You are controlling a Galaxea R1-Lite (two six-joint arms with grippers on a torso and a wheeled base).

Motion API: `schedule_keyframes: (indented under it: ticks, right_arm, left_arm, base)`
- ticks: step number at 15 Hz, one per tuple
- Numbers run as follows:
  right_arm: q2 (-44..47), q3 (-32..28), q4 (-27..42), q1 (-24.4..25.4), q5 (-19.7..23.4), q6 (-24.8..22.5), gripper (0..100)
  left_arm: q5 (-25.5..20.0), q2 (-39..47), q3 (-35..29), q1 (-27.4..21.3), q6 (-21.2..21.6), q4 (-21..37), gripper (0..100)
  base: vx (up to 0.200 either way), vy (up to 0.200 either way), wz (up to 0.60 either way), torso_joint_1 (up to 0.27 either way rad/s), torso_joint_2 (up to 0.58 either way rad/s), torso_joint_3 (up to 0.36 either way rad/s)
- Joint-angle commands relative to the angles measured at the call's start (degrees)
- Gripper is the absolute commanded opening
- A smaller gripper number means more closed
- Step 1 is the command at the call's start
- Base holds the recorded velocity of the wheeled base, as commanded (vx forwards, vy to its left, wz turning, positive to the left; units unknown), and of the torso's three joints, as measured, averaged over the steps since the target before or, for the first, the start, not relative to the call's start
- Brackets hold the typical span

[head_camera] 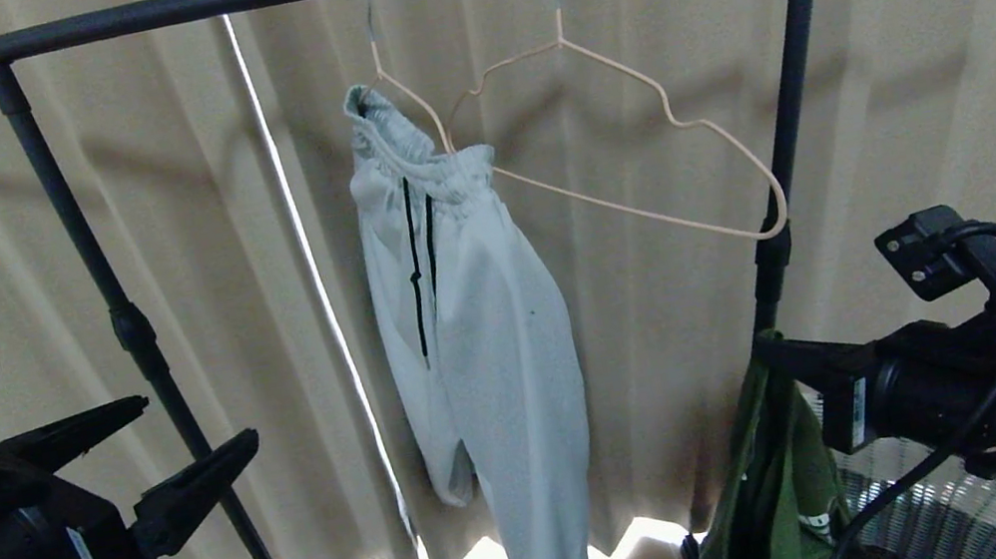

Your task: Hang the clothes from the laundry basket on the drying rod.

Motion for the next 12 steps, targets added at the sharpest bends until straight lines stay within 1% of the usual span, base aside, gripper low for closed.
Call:
schedule_keyframes:
  ticks: [1, 5, 7, 9, 12]
  right_arm:
    - [-0.24, -0.99, 0.1, 1.46, 0.09, 0.01, 0]
    - [-1.82, -1.87, 0.28, 1.9, 0.09, 0.01, 0]
    - [-2.52, -1.87, 0.36, 1.9, 0.0, 0.01, 0]
    - [-3.31, -1.96, 0.71, 1.9, 0.0, -0.08, 0]
    - [-3.49, -2.4, 1.86, 1.9, 0.0, -0.08, 0]
  left_arm:
    - [0.08, 0.54, 0.68, -2.33, -0.01, 0.1, 100]
    - [0.17, 2.65, 3.76, -8.48, -0.01, 0.1, 100]
    - [0.25, 3.97, 3.84, -9.27, 0.08, 0.01, 100]
    - [0.17, 4.06, 5.25, -9.36, 0.25, 0.01, 100]
    - [0.25, 4.14, 5.95, -9.71, 0.43, 0.01, 100]
  base:
    - [0.0, 0.0, 0.0, 0.0, 0.0, 0.0]
    - [0.0, 0.0, 0.0, 0.0, 0.0, 0.0]
    - [0.0, 0.0, 0.0, 0.0, 0.0, 0.0]
    - [0.0, 0.0, 0.0, 0.0, 0.0, 0.0]
    - [-0.2, 0.0, 0.0, 0.005, 0.0, 0.002]
